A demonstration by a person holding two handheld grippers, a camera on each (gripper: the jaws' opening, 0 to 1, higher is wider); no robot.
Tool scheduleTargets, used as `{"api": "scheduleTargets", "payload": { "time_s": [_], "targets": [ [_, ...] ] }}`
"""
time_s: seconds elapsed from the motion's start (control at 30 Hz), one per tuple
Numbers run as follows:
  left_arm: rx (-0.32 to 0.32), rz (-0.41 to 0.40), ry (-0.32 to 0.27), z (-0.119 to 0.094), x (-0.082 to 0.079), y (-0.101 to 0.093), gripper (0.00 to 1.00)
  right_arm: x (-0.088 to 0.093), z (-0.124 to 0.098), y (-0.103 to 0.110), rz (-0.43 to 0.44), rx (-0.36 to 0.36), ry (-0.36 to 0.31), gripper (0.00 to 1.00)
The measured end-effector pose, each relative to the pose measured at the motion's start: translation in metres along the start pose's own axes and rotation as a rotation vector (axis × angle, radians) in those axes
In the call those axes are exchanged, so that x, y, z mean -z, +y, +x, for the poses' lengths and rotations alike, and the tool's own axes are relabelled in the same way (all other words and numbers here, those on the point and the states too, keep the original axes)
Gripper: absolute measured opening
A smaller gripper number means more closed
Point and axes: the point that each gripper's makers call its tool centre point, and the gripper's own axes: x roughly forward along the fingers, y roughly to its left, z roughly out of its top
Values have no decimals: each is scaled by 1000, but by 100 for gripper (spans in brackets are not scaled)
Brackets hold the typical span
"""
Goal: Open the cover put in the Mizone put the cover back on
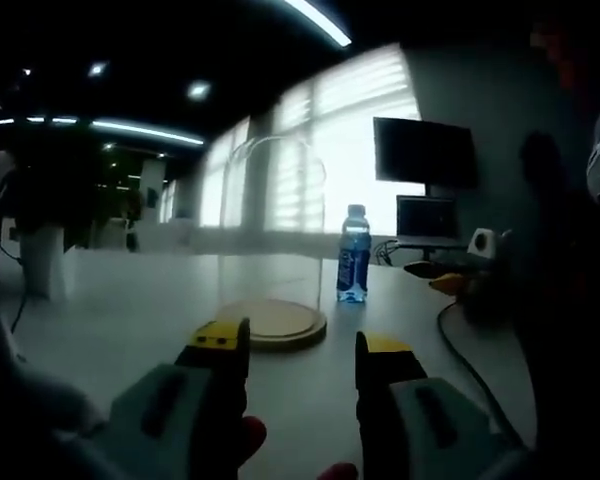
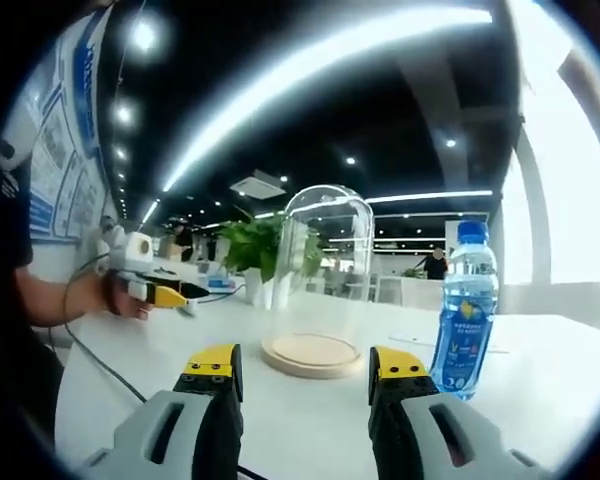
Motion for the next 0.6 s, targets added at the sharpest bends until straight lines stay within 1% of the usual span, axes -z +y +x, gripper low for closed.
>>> {"api": "scheduleTargets", "payload": {
  "time_s": [0.37,0.43,0.53,0.6],
  "targets": [
    [-7,-2,4,0,1,0,34,-3,0,1,-1,5,-10,44],
    [-1,-22,-7,0,-2,0,34,-4,1,1,24,-4,-14,44],
    [-7,-41,-19,1,-6,2,34,-12,4,-5,81,6,-41,43],
    [-19,-46,-22,2,-7,6,34,-15,7,-9,99,14,-48,43]
  ]
}}
